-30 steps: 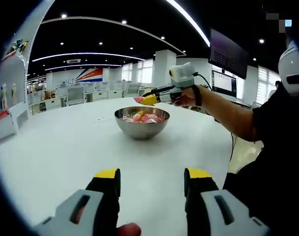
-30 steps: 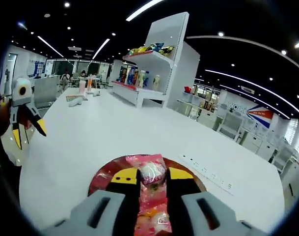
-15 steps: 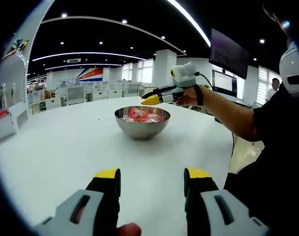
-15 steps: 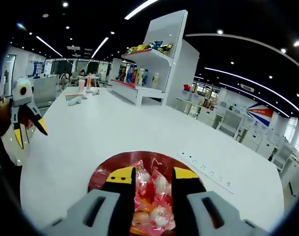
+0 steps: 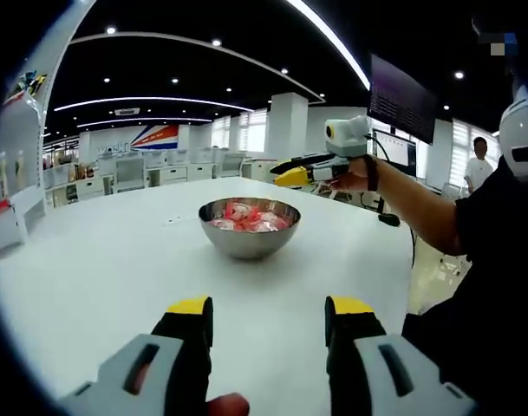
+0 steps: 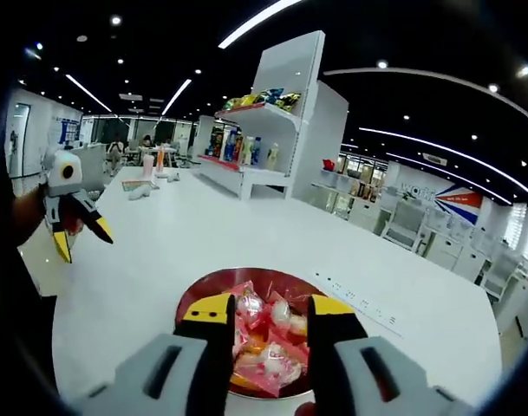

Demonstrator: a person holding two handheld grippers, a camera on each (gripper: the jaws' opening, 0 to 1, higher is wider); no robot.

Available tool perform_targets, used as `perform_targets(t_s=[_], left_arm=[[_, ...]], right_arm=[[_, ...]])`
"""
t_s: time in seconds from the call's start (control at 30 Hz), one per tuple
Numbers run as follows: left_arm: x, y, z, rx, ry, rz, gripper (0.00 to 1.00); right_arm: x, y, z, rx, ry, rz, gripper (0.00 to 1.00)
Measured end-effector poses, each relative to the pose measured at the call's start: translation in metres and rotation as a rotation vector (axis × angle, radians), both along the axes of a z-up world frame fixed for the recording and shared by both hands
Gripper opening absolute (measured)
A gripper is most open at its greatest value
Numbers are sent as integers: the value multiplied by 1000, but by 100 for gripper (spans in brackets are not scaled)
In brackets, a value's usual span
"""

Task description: Pick up the marshmallows scattered on the table and place them into the bowl on the table

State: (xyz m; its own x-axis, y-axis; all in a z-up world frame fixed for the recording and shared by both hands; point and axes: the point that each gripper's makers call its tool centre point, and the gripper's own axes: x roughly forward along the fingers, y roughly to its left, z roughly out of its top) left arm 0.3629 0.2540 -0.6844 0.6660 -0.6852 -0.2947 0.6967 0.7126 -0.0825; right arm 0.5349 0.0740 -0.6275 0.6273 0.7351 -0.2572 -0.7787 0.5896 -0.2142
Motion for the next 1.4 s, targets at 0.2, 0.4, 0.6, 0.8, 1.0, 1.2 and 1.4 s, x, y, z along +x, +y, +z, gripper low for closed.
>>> perform_targets(t_s=[0.2,0.4,0.6,0.8,1.0,1.2,1.4], left_arm=[[6,-2,1,-1,-7,-5,53],[15,-4,-3,-9,3,-8,53],[27,-10,-7,2,7,-22,54],[38,-19,-11,-13,6,-51,56],[49,-19,-19,-11,26,-44,56],[52,-21,-16,-9,24,-49,56],[56,-19,-21,-4,31,-42,56]], right_arm=[[-35,-20,-4,40,16,0,36],[-57,-35,-19,100,32,-4,37],[-68,-47,-42,156,66,-18,42],[-76,-59,-58,242,93,-43,44],[-81,-72,-69,281,105,-86,44],[-88,-80,-74,275,89,-102,44],[-89,-74,-81,269,97,-71,44]])
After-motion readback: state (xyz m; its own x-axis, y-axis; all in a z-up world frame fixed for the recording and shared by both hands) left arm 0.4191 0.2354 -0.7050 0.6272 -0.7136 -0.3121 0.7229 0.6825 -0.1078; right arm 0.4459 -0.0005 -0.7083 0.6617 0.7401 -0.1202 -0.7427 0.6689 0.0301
